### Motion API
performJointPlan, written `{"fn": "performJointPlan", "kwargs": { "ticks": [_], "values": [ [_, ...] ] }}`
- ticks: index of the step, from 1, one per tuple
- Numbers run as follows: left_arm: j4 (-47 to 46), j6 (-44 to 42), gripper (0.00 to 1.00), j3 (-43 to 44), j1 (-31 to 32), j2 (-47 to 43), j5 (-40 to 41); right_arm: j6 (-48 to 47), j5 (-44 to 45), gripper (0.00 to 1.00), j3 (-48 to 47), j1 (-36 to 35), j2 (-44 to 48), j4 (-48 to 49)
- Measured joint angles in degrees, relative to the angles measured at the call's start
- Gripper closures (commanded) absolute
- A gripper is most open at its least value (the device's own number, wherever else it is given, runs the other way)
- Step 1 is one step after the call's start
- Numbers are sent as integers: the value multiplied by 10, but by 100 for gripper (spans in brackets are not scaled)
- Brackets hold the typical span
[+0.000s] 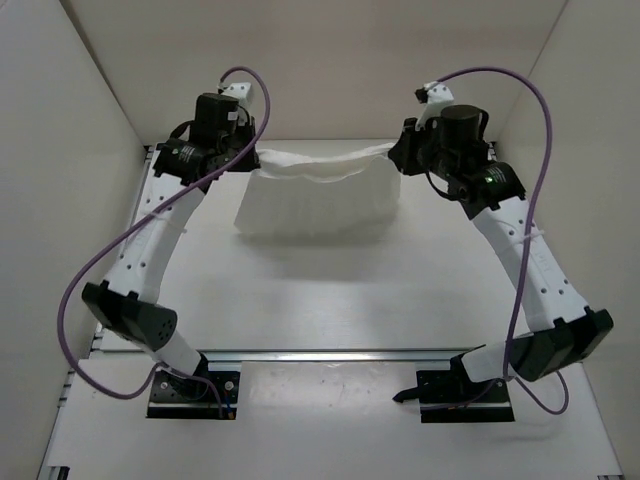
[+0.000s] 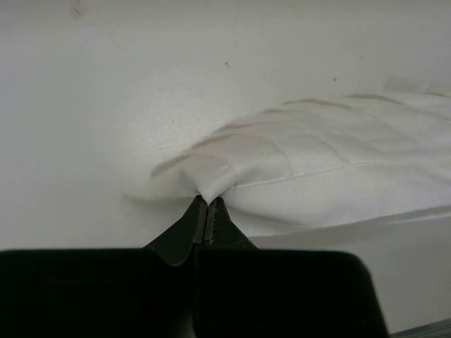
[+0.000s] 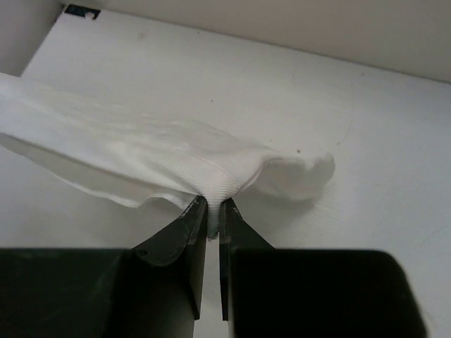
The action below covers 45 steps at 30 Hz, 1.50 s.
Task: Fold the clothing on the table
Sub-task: Flatten the skirt out, then fold the skirt
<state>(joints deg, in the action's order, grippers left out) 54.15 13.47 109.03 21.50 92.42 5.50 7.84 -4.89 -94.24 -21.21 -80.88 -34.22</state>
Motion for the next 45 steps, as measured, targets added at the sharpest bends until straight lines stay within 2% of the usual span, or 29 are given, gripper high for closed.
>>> {"fn": "performJointPlan", "kwargs": {
  "ticks": [2,4,8,13,17,26,33,36,40,43,45],
  "values": [
    [-14,2,100,-20,0,-39,-2,1,-6,100,11,11,30,12],
    [-50,7,100,-88,7,-98,-16,7,-19,100,49,19,63,33],
    [-111,26,100,-286,15,-188,-31,24,-36,100,183,14,108,64],
    [-150,56,100,-518,30,-170,-56,67,-53,100,388,-12,106,56],
    [-137,72,100,-604,66,-176,-75,105,-58,100,482,-45,132,10],
    [-107,97,100,-639,119,-297,-102,154,-62,100,501,-51,271,-108],
    [-54,125,100,-642,137,-383,-136,176,-99,100,486,-49,370,-196],
    [-18,133,100,-620,134,-417,-158,174,-131,100,454,-28,400,-242],
    [10,130,100,-549,110,-439,-193,148,-185,100,376,42,410,-300],
    [14,113,100,-512,86,-428,-201,134,-200,100,325,45,400,-308],
    [11,100,100,-507,73,-409,-211,122,-212,100,323,49,393,-303]
  ]
}}
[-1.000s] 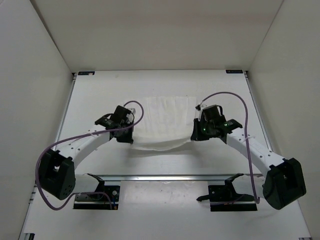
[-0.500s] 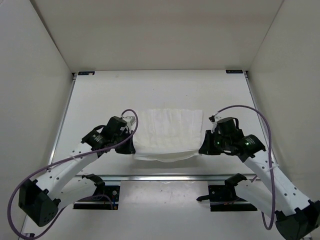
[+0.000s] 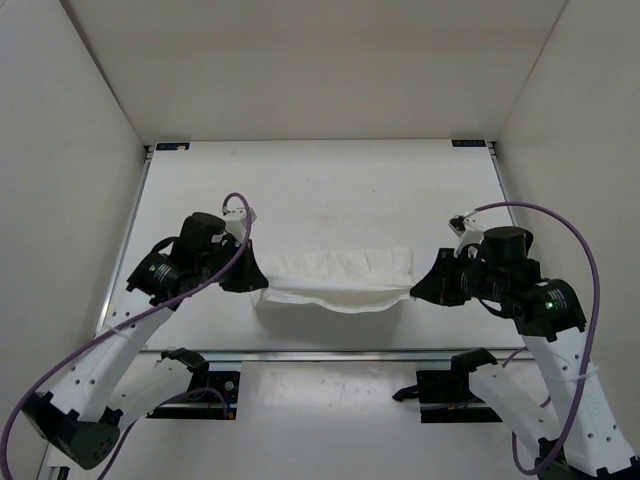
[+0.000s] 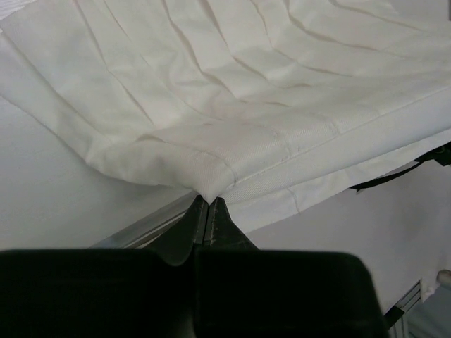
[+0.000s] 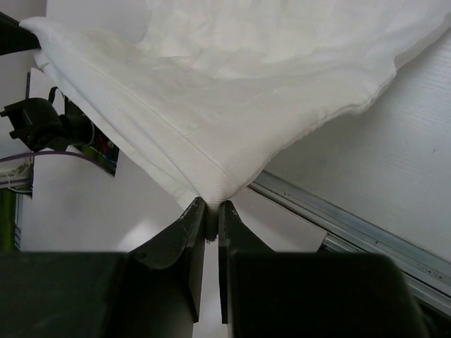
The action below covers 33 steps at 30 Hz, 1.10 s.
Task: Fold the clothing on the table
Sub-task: Fold the skirt
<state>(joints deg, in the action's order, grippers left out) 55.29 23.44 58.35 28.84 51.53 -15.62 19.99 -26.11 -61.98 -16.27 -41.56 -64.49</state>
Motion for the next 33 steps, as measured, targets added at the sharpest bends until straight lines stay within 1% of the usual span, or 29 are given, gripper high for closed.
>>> {"fn": "performJointPlan", "kwargs": {
  "ticks": [5,9,14,19,20,21,23,24,25,27,28,31,33],
  "values": [
    [-20,-31,100,-16,-26,82,-9,-17,-17,100,50,14,-48,30],
    [-33,-49,100,-27,-48,126,-9,-22,-13,100,73,7,-115,67],
    [-57,-68,98,-16,-78,177,-9,-39,-18,100,64,21,-208,129],
    [-92,-80,96,3,-105,249,2,-50,-9,100,5,24,-351,175],
    [-99,-80,92,7,-111,265,4,-51,-5,96,-17,23,-381,183],
    [-107,-80,75,12,-119,283,5,-52,-2,83,-41,23,-411,191],
    [-114,-87,46,32,-136,318,27,-57,17,72,-91,23,-465,215],
    [-116,-92,31,43,-149,337,42,-61,37,69,-118,28,-492,233],
    [-116,-92,29,56,-165,356,57,-63,53,66,-139,33,-513,247],
    [-118,-90,29,86,-190,390,78,-66,84,48,-164,44,-541,276],
    [-118,-90,28,101,-199,403,86,-64,96,42,-168,47,-545,287],
    [-124,-90,28,122,-205,409,100,-66,135,38,-157,53,-534,310],
    [-125,-90,27,119,-198,393,103,-64,149,38,-116,51,-502,335]
  ]
}}
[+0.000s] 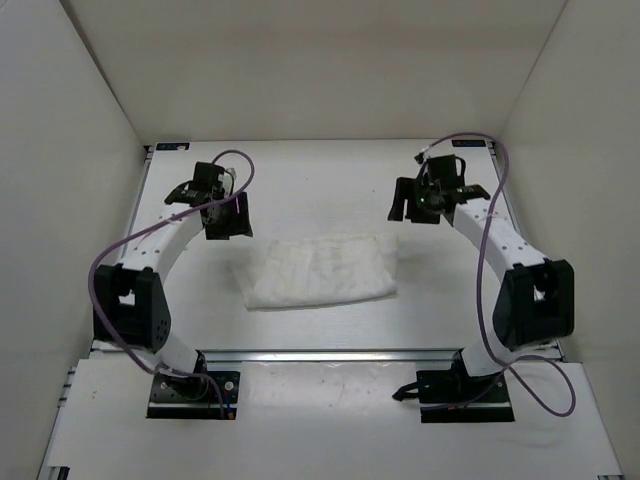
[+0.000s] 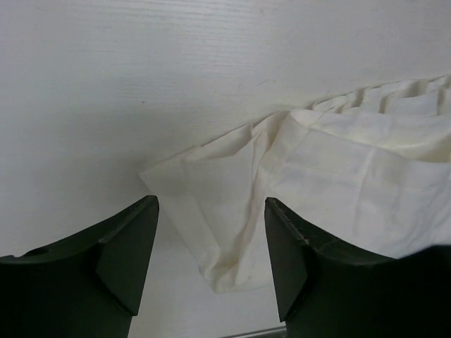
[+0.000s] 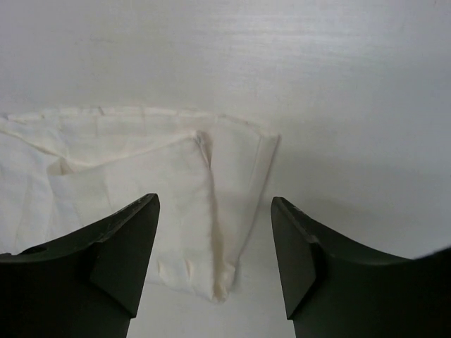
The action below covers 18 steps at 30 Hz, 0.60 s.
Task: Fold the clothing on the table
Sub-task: Fold the skirt
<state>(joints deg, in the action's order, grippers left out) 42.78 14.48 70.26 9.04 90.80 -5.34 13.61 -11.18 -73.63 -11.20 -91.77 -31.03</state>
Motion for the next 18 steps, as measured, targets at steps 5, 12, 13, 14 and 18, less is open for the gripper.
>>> {"fn": "performJointPlan", "kwargs": {
  "ticks": [5,12,13,14,18],
  "values": [
    [-28,17,29,-104,40,-118,-2,46,-15,40,187,12,146,51],
    [-43,66,38,-268,77,-266,-26,126,-73,42,393,39,266,105],
    [-46,76,38,-285,77,-284,-29,138,-90,42,414,43,266,126],
    [-49,84,39,-299,77,-302,-31,148,-103,43,432,45,265,142],
    [-78,121,39,-347,87,-352,-40,181,-136,43,479,50,243,194]
  ]
}}
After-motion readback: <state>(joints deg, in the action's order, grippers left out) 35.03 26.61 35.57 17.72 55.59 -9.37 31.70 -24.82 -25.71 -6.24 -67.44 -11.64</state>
